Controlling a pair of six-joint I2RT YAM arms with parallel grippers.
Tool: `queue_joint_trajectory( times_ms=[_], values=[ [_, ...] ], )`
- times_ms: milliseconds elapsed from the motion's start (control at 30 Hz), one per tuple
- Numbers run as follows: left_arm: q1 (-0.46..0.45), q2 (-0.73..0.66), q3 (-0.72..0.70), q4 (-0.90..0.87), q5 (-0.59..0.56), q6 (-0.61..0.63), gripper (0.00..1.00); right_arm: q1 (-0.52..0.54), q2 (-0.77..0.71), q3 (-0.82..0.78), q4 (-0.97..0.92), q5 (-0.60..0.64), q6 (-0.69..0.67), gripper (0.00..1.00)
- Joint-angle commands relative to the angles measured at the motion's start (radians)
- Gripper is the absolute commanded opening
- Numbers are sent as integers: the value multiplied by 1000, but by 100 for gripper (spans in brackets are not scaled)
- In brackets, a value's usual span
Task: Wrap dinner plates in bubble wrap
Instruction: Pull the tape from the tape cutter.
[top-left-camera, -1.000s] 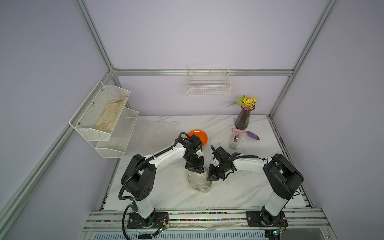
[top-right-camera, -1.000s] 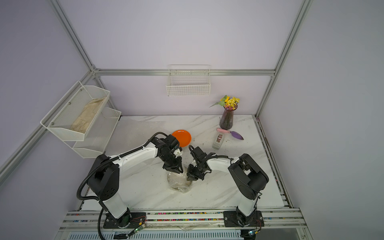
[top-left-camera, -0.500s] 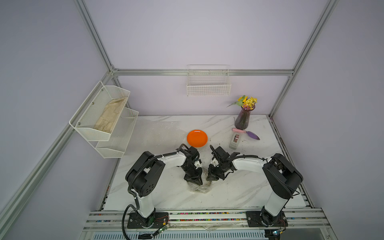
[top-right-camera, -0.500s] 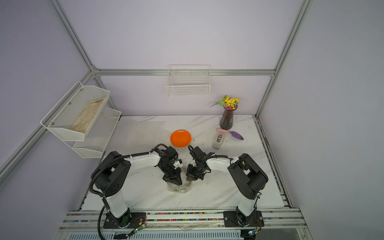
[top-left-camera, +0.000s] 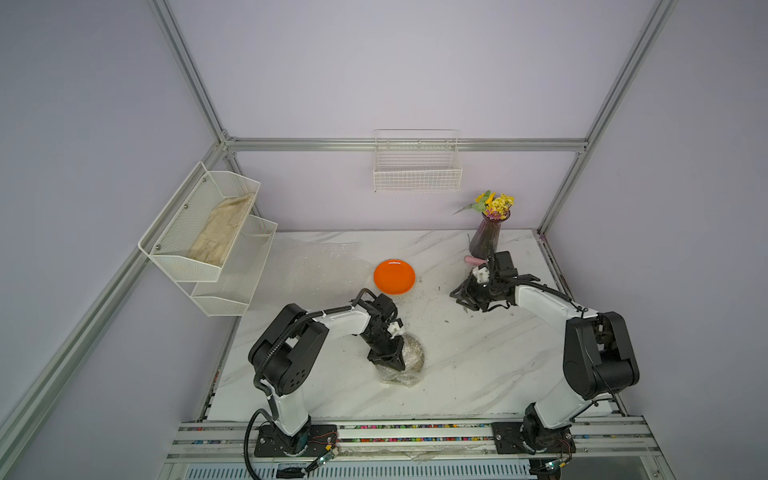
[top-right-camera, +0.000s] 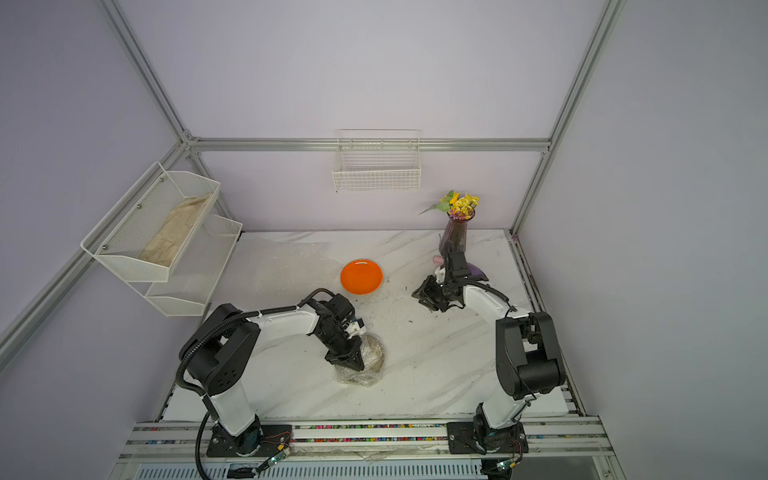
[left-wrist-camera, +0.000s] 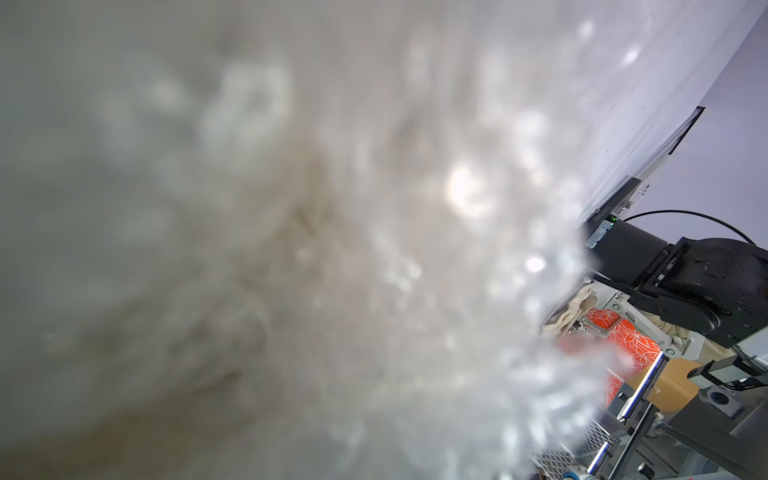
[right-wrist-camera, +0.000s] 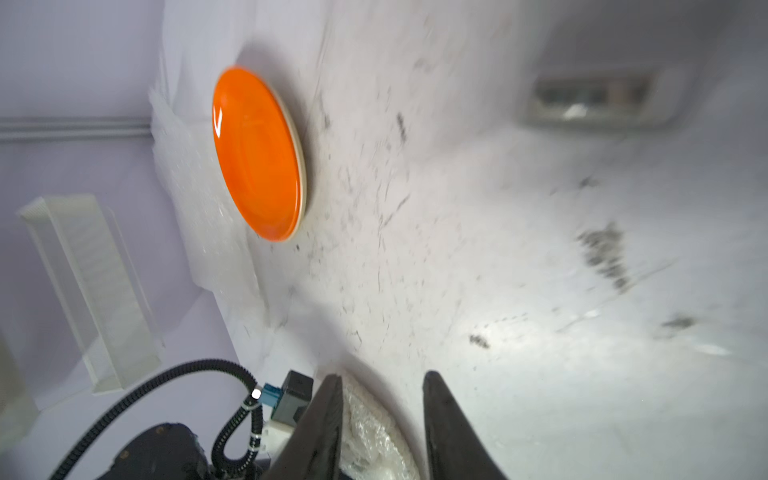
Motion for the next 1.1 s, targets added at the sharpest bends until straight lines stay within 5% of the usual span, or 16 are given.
queue_joint_trajectory(
  times_ms=[0, 133, 400, 600, 767, 1067],
  values=[
    [2, 44, -65, -25, -191, -18, 13, -110, 50, 28, 51, -69, -45, 33],
    [1, 40, -68, -15, -180, -22, 13, -206, 149, 50, 150, -158, -80, 33],
    [3, 42, -67, 1, -162, -30, 13, -226, 340, 61, 544, -276, 139, 30],
    [3, 50, -62, 5, -159, -36, 13, -224, 332, 31, 506, -292, 117, 29],
    [3, 54, -60, 6, -155, -38, 13, -225, 196, -1, 301, -125, -24, 37],
    [3, 74, -49, 4, -149, -32, 13, -207, 198, -29, 347, -202, 5, 36]
  ],
)
